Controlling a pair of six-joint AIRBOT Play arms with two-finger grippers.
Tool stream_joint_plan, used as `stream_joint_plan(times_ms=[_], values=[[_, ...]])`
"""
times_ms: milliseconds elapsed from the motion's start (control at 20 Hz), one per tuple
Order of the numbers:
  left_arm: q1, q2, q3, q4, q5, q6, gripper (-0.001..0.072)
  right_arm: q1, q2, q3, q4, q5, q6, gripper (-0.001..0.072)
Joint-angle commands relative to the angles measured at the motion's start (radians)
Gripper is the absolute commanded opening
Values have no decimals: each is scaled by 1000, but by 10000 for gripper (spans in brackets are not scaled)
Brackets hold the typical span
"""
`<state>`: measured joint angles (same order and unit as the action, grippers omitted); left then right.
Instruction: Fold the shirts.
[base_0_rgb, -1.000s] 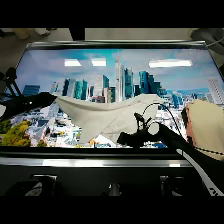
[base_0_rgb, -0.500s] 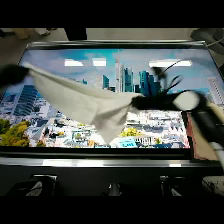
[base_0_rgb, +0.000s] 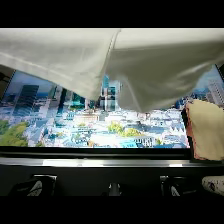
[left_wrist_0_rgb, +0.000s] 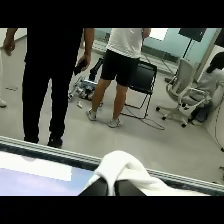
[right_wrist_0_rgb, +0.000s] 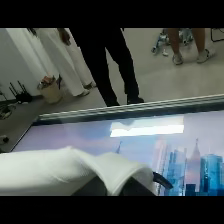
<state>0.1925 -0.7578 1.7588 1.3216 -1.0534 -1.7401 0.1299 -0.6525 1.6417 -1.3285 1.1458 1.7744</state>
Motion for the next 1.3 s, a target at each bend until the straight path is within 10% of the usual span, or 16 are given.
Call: stream_joint_plan(times_ms=[0,250,600,1000,1050,1150,1250], values=[[-11,10,18,111,-147,-10,30,-8,5,26,-71,163,19,17],[-57,32,-359,39,-245,76,30,-8,-101,-253,-66,496,-30,19],[-235,-12,-1121,-85,145,24,31,-8,-202,-995,180,-267,-54,19],[-190,-66,-1127,-87,226,72,77,-8,-386,-992,272,-350,-54,23],[-168,-66,-1105,-87,209,97,145,-8,-380,-983,270,-339,-64,97],[-119,-67,-1043,-87,150,111,641,-8,-364,-925,250,-262,-128,560],[-73,-66,-983,-71,59,127,659,-9,-361,-820,159,-119,-142,650]])
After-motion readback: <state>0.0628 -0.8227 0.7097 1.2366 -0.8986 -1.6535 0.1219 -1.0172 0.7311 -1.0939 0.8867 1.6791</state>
